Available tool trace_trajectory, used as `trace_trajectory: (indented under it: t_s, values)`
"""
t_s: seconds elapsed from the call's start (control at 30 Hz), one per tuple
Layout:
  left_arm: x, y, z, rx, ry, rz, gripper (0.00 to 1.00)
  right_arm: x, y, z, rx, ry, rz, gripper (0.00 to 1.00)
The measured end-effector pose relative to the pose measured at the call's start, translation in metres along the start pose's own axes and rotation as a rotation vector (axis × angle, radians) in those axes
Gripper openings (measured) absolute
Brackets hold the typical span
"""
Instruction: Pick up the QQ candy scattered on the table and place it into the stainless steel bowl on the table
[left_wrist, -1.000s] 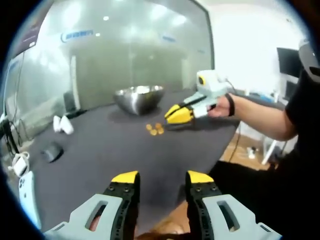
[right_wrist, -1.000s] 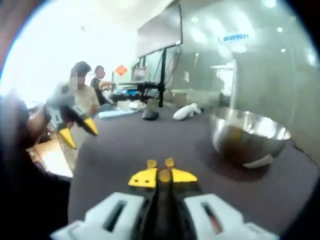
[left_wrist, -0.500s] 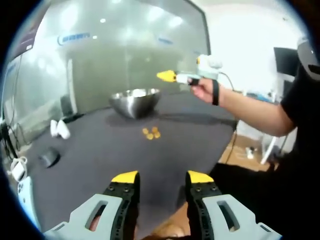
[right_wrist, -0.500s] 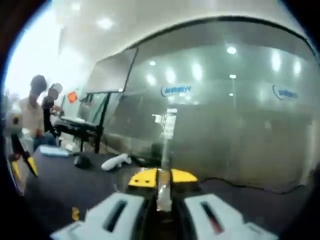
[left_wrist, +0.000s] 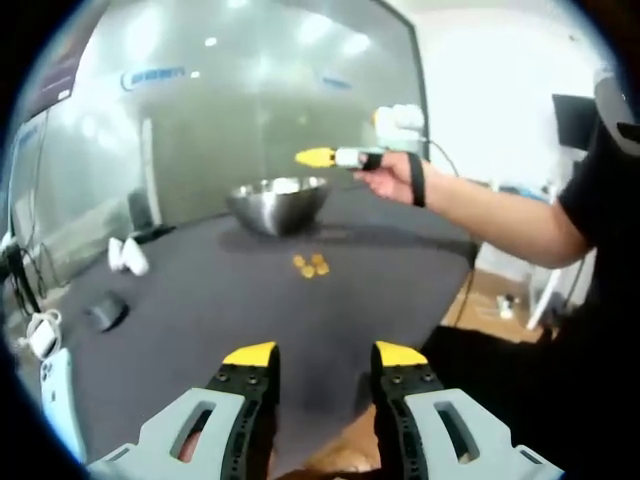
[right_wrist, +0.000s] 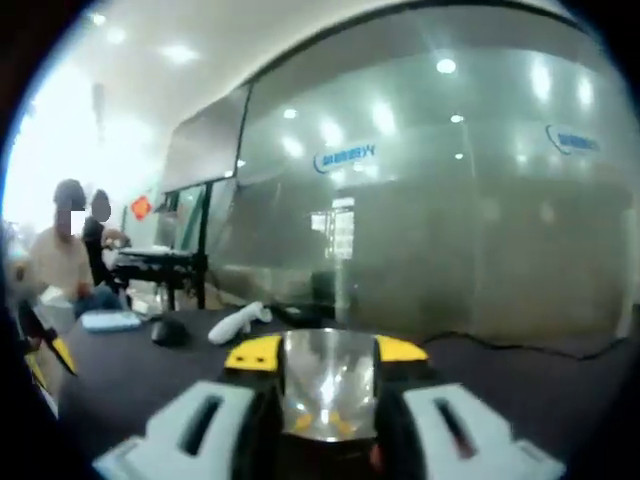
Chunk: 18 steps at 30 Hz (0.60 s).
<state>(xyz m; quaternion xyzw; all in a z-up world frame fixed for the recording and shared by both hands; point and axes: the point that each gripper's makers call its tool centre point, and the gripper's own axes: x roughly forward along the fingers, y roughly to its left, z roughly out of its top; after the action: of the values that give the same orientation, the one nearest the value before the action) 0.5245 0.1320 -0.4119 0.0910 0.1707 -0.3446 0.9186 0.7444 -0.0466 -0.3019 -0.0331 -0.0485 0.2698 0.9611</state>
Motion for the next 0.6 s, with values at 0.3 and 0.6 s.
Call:
trace_trajectory:
  t_s: [0.3, 0.6]
  values:
    - [0.005, -0.001, -0.002, 0.018, 0.009, 0.003, 0.38, -0.029, -0.012, 0.007, -0.027, -0.039, -0.037, 0.35]
    - [0.007, 0.000, -0.001, 0.022, -0.002, -0.004, 0.38, -0.068, -0.004, 0.001, -0.014, -0.050, 0.041, 0.30]
